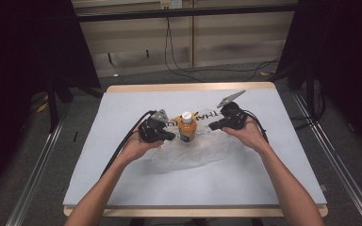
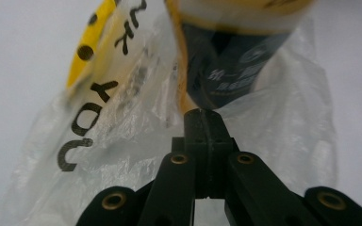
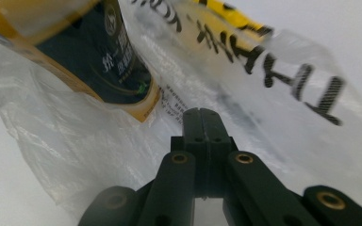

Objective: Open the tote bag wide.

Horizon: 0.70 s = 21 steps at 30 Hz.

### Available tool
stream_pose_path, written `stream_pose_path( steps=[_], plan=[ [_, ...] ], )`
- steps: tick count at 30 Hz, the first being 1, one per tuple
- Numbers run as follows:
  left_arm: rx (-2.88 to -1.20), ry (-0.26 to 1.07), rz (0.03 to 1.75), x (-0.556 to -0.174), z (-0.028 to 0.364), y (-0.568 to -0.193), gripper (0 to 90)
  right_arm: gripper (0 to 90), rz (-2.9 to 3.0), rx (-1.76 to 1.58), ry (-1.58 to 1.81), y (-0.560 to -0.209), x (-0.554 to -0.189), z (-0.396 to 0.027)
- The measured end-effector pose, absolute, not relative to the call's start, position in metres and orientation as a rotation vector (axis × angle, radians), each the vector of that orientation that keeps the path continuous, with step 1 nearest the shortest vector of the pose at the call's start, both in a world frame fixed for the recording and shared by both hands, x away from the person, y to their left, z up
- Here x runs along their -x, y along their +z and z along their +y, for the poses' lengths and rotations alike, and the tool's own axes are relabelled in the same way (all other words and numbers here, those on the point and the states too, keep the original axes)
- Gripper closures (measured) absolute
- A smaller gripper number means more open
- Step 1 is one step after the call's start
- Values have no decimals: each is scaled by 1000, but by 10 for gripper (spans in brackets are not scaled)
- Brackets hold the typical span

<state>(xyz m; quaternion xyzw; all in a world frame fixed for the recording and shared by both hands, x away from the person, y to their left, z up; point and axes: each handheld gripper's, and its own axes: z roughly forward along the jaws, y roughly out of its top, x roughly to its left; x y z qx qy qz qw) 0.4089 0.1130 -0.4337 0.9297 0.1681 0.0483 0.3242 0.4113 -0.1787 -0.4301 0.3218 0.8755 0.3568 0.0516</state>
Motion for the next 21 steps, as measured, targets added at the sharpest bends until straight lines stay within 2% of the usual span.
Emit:
stream_pose_path(
  steps=[7,10,21],
  plan=[
    [-2468,80,459,-423,104,-455,900,900,2763,-1011,1000,-451,-421,-163],
    [-2537,89,423,-421,102,-463,900,900,2808,-965,952,-457,-418,-154],
    [-2643,138,396,-420,121,-459,900,900,2884,-893,729,-461,-409,-159]
  ],
)
